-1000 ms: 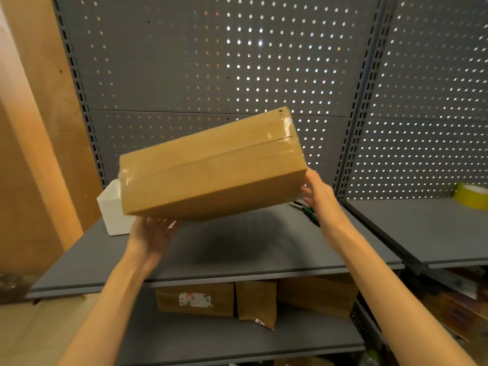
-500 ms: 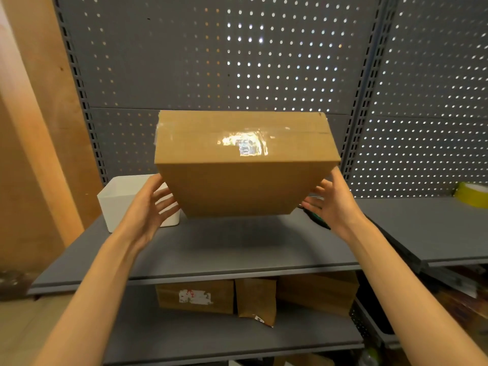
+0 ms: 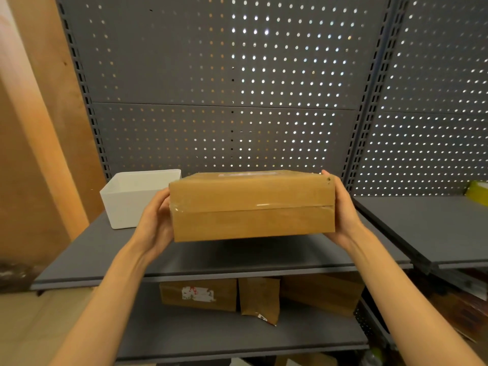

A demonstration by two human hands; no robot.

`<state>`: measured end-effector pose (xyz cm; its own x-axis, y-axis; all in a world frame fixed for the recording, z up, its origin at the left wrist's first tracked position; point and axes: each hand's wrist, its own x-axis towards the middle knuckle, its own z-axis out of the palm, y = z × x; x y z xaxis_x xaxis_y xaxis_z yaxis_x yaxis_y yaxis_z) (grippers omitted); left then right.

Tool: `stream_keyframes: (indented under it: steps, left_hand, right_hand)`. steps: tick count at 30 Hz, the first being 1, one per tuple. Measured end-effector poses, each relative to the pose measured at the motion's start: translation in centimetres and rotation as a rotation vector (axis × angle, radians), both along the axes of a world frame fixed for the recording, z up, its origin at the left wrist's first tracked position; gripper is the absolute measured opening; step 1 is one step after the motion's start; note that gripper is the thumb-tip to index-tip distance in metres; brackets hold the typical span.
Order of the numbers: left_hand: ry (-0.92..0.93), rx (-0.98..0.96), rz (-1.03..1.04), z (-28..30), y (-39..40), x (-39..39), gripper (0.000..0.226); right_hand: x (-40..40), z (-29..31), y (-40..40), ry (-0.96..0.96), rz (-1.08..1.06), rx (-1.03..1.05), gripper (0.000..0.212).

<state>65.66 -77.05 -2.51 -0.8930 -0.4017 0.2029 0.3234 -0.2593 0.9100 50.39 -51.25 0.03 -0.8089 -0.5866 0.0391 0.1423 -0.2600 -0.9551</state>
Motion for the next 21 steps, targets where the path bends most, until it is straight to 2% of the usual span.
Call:
stream_keyframes:
  steps: [6,13,21]
  left_hand:
    - [-0.084,0.066,0.044,-1.4,-0.3,-0.5,0.04]
    - [-0.143,0.068,0.133,-1.3,0.2,-2.0,0.017]
    - [-0.228,0.118,0.138,-2.1,-0.1,-3.9,0.015]
  right_hand:
    - [-0.7,-1.2,-0.3,-0.066,-0.027,0.034,0.03]
    - [-1.3,-1.4,-2.3,-0.055,-0.071,0.12,0.021]
    - [-2.6,-2.6,-3.6,-0.133,-0.052,0.145,0.018]
